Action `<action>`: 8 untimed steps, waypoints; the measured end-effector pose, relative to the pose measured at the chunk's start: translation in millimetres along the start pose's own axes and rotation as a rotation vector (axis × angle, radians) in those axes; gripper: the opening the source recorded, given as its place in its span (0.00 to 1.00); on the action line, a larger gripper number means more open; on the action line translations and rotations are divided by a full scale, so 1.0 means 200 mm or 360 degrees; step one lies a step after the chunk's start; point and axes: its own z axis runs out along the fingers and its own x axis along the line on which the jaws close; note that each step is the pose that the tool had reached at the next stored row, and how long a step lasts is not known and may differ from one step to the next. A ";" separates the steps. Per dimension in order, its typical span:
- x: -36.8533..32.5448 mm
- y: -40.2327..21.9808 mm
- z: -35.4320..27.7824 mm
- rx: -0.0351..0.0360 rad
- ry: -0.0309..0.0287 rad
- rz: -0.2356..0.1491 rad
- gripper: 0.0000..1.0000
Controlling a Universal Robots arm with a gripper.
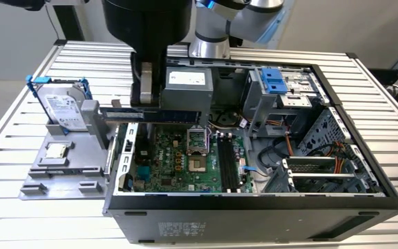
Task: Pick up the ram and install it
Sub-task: 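Pick up the ram and move it above insertion slot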
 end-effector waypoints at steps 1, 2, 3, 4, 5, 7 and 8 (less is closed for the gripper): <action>0.001 -0.018 -0.001 -0.0001 -0.00001 0.0000 0.00; 0.001 -0.036 -0.002 -0.0003 -0.00001 0.0000 0.00; 0.002 -0.054 -0.003 -0.0004 -0.00003 0.0000 0.00; 0.003 -0.072 -0.004 -0.0006 -0.00002 0.0000 0.00; 0.003 -0.091 -0.005 -0.0007 -0.00001 0.0000 0.00; 0.004 -0.131 -0.007 -0.0010 0.00000 0.0001 0.00; 0.005 -0.152 -0.009 -0.0010 -0.00001 0.0001 0.00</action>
